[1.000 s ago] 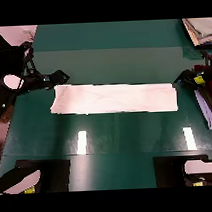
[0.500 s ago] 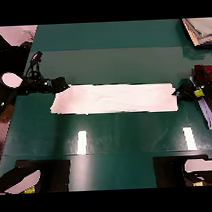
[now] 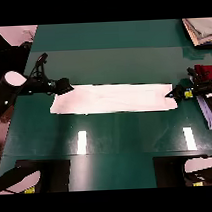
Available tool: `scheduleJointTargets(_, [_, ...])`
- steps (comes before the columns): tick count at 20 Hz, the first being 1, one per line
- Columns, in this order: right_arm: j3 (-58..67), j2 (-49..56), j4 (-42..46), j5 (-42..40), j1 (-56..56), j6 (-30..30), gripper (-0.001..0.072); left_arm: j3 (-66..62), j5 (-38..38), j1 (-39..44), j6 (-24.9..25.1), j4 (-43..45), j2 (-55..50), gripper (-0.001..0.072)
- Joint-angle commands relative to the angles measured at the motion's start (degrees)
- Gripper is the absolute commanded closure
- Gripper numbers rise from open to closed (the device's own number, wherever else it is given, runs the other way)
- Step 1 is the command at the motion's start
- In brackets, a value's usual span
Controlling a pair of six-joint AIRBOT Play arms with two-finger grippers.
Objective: Fold the shirts.
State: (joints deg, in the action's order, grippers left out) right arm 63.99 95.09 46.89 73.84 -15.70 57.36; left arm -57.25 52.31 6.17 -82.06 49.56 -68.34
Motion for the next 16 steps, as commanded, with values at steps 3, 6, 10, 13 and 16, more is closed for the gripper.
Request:
scheduleJointTargets(3, [0.04,-6.38,-0.90,3.45,-0.59,-1.29,0.0698,-10.10,0.15,8.85,0.00,-1.16,-9.81,0.0682])
scheduleJointTargets(6, [3.85,-12.57,-0.90,7.28,0.72,2.86,0.0699,-20.61,0.22,15.47,-0.09,-1.18,-20.37,0.0682])
scheduleJointTargets(10, [13.99,-17.05,-0.92,11.43,5.97,10.82,0.0699,-32.02,-0.20,22.49,-0.50,-1.20,-33.57,0.0682])
scheduleJointTargets(13, [21.14,-17.66,-0.90,12.79,11.96,14.36,0.0699,-36.46,-0.66,25.38,-0.50,-2.43,-40.00,0.0682])
scheduleJointTargets(16, [26.77,-17.62,-0.85,12.92,17.86,16.13,0.0699,-37.53,-0.83,26.34,-0.50,-4.44,-42.86,0.0682])
